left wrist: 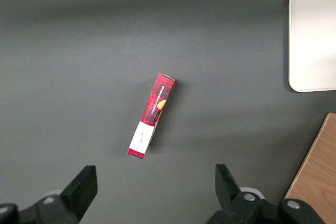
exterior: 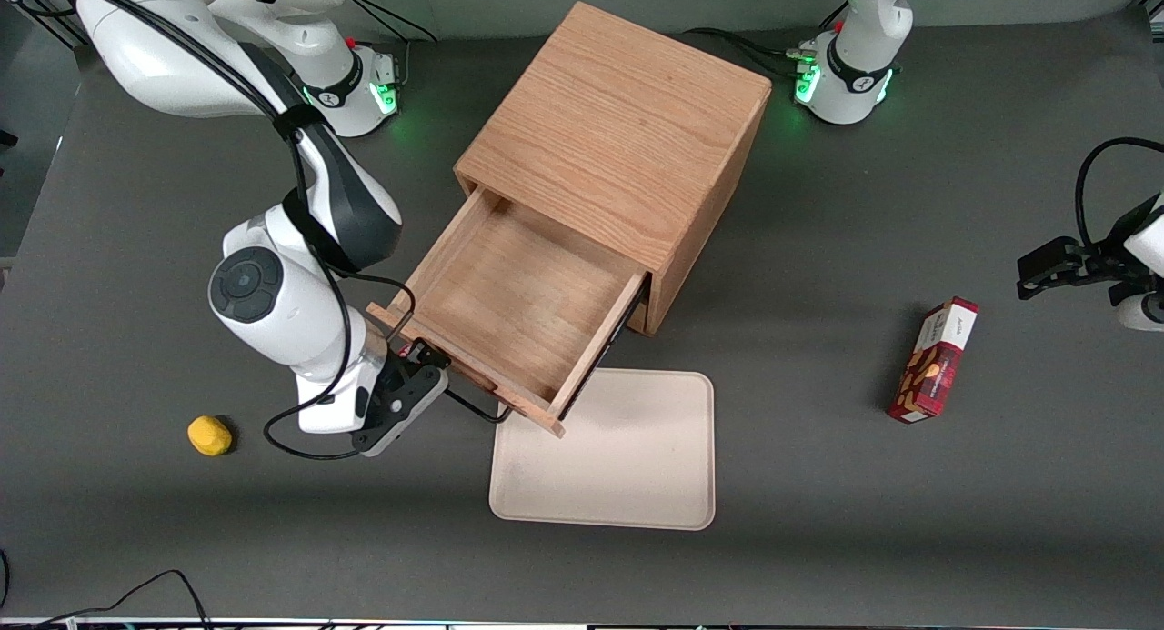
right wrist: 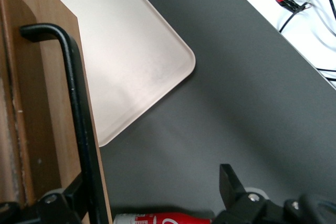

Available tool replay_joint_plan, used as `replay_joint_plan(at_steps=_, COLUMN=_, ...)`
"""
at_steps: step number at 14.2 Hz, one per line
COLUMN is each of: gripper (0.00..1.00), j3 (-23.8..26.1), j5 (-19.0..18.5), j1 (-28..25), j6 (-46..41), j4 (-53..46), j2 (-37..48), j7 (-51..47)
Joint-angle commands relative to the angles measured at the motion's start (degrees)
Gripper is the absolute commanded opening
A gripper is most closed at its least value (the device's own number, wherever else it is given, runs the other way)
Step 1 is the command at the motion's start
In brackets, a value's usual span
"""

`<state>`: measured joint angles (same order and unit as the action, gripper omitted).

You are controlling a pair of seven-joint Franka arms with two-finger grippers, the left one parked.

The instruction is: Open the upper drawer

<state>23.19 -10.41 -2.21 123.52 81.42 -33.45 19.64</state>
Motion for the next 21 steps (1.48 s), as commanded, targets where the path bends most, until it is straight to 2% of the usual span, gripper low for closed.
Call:
replay_joint_plan(at_steps=1, gripper=1.0, j3=-1.83, j5=-1.36, j1=-0.34, j6=0.84, j4=-2.93, j2=-1.88, j7=-0.22)
replay_joint_plan(at_steps=2, gripper=1.0, j3=-1.83, j5=-0.23, j1=-0.34, j6=0.5, j4=-4.15, j2=-2.84, j7=-0.22)
replay_joint_plan(at_steps=4, gripper=1.0, j3=-1.83, j5=4.33, j1=-0.52, j6=-1.69, j4=-6.44, j2=-3.81, j7=-0.04)
replay_joint_plan(at_steps=6, gripper=1.0, j3=-1.83, j5=5.83, j1=-0.95, j6=-6.17, j4=-10.13, j2=-4.69, j7=1.09)
replay_joint_plan(at_steps=8, gripper=1.0, j3=-1.83, j5=10.13, j1=-0.96, j6=-9.6, j4=-12.68, j2=-4.87, j7=2.42)
replay_joint_plan(at_steps=11, gripper=1.0, j3=-1.74, j5=11.64, j1=-0.43, j6=-14.7, j4=-16.29, j2=-4.26, j7=2.25)
replay_joint_plan(at_steps=13, gripper=1.0, j3=-1.92, j5=11.91, j1=0.71, j6=-15.06, j4=-15.77, j2=-0.68, j7=1.89)
replay_joint_plan(at_steps=15, gripper=1.0, j3=-4.1, j5=11.29, j1=2.29, j6=-15.15, j4=-8.96, j2=7.3, j7=1.63)
replay_joint_plan(at_steps=17, gripper=1.0, j3=-9.19, j5=12.08, j1=2.65, j6=-16.02, j4=-0.25, j2=16.27, j7=-0.37)
replay_joint_plan(at_steps=21, gripper=1.0, j3=-10.0, j5=12.43, j1=7.39, j6=-24.19, j4=10.84, j2=29.29, j7=-21.79)
